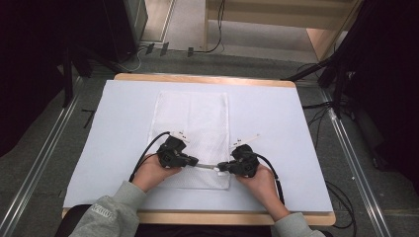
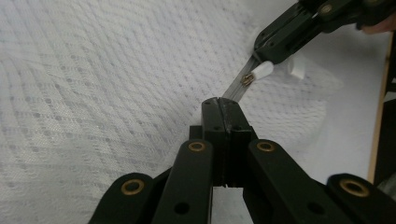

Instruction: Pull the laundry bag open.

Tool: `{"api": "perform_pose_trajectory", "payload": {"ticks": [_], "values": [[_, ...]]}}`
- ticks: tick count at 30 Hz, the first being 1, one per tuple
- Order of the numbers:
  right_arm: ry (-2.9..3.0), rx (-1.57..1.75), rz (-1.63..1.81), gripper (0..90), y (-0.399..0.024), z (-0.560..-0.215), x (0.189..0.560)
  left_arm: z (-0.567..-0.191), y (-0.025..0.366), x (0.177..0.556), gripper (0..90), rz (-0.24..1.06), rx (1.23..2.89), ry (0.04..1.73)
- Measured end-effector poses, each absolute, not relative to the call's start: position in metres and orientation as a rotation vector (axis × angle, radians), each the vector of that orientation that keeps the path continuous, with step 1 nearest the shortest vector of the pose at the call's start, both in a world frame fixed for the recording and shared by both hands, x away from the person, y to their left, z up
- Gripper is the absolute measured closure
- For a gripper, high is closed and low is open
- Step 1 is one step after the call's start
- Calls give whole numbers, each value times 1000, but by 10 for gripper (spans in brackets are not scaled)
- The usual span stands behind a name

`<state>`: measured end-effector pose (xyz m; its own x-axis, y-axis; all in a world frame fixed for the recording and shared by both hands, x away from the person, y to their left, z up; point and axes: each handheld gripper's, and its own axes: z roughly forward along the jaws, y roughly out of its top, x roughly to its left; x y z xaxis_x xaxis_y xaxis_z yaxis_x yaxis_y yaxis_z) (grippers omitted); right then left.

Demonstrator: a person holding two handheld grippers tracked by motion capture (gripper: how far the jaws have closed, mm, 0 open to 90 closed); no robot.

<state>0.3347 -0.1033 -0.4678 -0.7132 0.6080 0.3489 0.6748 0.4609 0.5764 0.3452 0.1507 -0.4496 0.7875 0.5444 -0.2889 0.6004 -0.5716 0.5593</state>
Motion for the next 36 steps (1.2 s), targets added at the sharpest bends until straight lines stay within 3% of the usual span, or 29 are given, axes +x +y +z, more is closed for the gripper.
{"api": "perform_pose_trajectory", "payload": {"ticks": [19,29,36], "values": [[-2642,-1059,-1200,900,-86,-463,330,-452,153,348,848,-140,2288,843],[-2703,-1104,-1192,900,-103,-457,329,-443,150,344,703,-145,2260,804],[-2721,-1110,-1165,900,-106,-460,328,-445,141,345,660,-151,2278,801]]}}
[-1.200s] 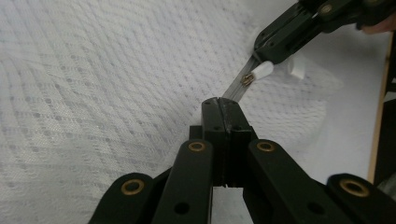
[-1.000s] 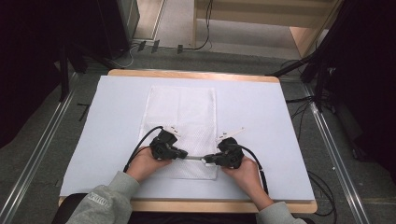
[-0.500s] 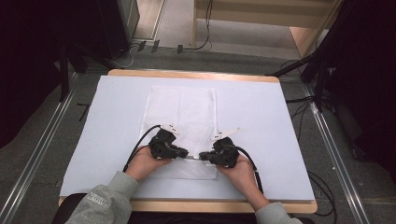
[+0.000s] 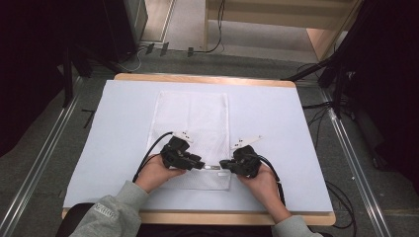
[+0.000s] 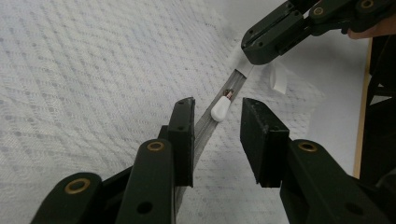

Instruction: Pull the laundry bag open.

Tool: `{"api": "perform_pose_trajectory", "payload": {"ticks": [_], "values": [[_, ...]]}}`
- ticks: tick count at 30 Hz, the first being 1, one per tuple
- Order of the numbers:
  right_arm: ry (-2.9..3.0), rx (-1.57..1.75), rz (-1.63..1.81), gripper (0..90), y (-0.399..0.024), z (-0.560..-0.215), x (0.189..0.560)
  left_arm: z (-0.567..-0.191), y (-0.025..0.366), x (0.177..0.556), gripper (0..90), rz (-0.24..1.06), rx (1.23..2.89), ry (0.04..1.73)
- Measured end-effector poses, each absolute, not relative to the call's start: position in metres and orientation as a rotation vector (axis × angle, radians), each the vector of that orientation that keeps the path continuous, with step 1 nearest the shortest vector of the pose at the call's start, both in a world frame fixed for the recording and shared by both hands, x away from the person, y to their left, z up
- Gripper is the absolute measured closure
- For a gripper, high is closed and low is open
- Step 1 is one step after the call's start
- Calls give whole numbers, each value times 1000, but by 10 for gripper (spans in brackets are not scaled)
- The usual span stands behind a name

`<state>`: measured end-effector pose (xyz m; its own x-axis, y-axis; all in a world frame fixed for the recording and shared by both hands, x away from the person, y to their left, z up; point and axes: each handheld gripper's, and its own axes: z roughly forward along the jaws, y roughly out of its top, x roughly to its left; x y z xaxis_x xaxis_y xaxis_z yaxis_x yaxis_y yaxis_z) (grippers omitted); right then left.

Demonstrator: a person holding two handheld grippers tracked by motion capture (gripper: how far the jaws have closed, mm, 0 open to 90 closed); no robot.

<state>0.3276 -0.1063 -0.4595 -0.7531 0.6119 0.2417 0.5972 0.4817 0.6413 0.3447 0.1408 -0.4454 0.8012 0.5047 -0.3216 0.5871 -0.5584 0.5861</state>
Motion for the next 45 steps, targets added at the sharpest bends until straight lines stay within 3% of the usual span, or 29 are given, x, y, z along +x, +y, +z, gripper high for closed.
{"api": "perform_pose_trajectory", "payload": {"ticks": [25,37,45], "values": [[2681,1023,1116,900,-110,-468,325,-459,124,349,782,-182,2297,793],[2690,1035,1106,900,-110,-468,326,-463,119,344,786,-134,2287,779],[2689,1038,1107,900,-109,-468,326,-463,122,342,793,-174,2288,792]]}}
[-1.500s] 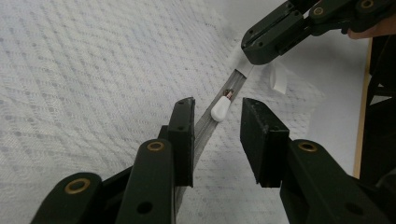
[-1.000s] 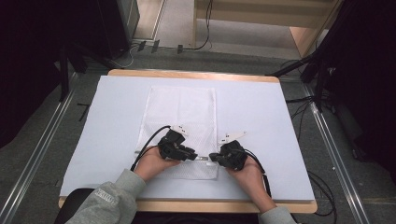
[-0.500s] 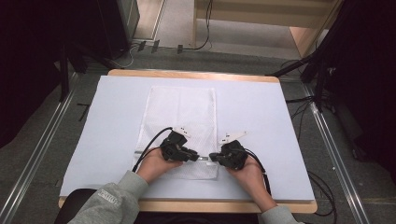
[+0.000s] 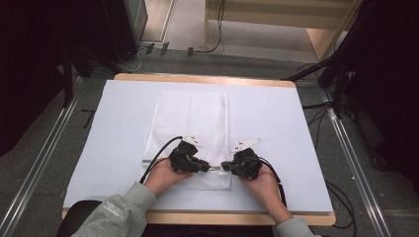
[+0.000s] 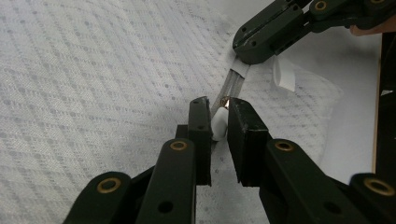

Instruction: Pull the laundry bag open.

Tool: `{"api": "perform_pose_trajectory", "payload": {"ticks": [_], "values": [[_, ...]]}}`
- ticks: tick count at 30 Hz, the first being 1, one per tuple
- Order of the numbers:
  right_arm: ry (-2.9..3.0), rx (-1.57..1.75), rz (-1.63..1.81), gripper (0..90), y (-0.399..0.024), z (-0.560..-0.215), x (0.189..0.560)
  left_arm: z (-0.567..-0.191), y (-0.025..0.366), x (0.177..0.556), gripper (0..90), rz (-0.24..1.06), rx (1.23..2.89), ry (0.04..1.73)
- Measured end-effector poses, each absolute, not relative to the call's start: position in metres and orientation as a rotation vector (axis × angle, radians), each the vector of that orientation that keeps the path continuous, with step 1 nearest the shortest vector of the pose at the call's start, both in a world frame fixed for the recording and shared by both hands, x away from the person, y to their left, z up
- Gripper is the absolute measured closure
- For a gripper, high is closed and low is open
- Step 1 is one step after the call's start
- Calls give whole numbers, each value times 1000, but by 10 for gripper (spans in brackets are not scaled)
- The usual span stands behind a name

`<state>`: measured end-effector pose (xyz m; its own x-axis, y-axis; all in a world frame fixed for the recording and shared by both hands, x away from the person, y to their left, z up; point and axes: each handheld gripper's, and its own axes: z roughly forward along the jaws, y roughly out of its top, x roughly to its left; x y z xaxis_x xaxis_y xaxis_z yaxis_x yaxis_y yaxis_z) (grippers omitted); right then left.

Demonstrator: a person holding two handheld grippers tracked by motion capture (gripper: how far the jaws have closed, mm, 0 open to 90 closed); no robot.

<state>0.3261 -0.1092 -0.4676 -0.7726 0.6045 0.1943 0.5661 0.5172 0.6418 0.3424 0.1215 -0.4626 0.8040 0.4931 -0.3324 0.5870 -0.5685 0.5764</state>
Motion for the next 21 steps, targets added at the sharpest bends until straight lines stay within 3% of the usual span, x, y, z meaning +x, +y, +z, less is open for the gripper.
{"api": "perform_pose_trajectory", "payload": {"ticks": [18,21], "values": [[2683,1041,1103,900,-108,-467,325,-466,112,336,803,-177,2258,785],[2681,1041,1103,900,-108,-467,325,-466,111,337,849,-155,2270,791]]}}
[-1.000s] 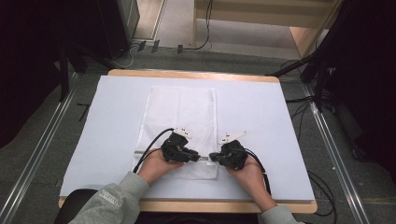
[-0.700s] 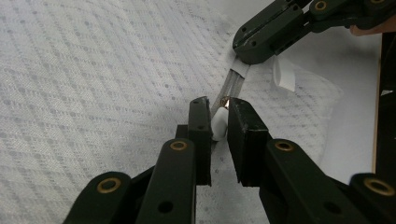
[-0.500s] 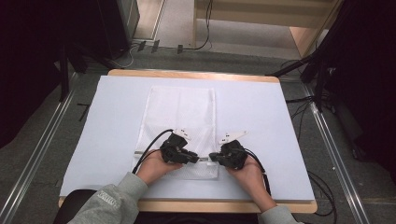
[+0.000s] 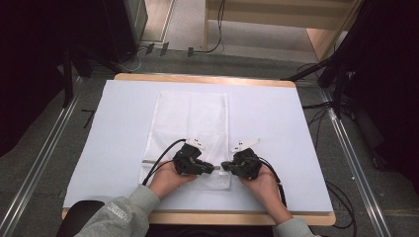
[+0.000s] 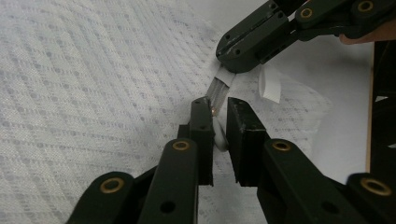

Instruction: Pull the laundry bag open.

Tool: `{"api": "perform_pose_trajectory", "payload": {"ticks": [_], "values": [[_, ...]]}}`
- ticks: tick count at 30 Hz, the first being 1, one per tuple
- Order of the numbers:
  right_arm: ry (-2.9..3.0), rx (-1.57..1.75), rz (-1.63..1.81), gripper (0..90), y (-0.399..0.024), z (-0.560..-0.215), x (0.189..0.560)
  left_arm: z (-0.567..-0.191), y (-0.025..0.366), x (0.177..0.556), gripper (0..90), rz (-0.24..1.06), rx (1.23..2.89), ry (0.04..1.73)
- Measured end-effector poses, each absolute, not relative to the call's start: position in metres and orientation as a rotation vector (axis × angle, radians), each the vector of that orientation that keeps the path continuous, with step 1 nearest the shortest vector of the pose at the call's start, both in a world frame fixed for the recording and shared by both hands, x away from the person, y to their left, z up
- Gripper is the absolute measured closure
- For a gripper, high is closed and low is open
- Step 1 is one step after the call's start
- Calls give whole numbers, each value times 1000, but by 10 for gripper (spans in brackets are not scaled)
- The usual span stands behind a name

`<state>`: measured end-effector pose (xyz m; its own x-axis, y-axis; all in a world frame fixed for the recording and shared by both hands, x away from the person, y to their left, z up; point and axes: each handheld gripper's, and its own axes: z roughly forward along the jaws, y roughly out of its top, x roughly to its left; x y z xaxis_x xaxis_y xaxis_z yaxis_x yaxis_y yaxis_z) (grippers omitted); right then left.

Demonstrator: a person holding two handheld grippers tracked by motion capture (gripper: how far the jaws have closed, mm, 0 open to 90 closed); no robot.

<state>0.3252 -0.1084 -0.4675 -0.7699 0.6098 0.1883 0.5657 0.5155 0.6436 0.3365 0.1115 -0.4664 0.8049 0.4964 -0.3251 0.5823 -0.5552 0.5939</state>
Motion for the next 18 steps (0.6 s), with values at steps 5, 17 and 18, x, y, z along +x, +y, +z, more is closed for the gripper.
{"api": "perform_pose_trajectory", "payload": {"ticks": [5,17,18], "values": [[2681,1034,1103,900,-109,-468,325,-467,112,339,877,-176,2263,796],[2660,968,1119,900,-109,-470,321,-463,117,349,882,-263,2256,838],[2660,964,1121,900,-110,-470,320,-463,117,350,882,-267,2257,843]]}}
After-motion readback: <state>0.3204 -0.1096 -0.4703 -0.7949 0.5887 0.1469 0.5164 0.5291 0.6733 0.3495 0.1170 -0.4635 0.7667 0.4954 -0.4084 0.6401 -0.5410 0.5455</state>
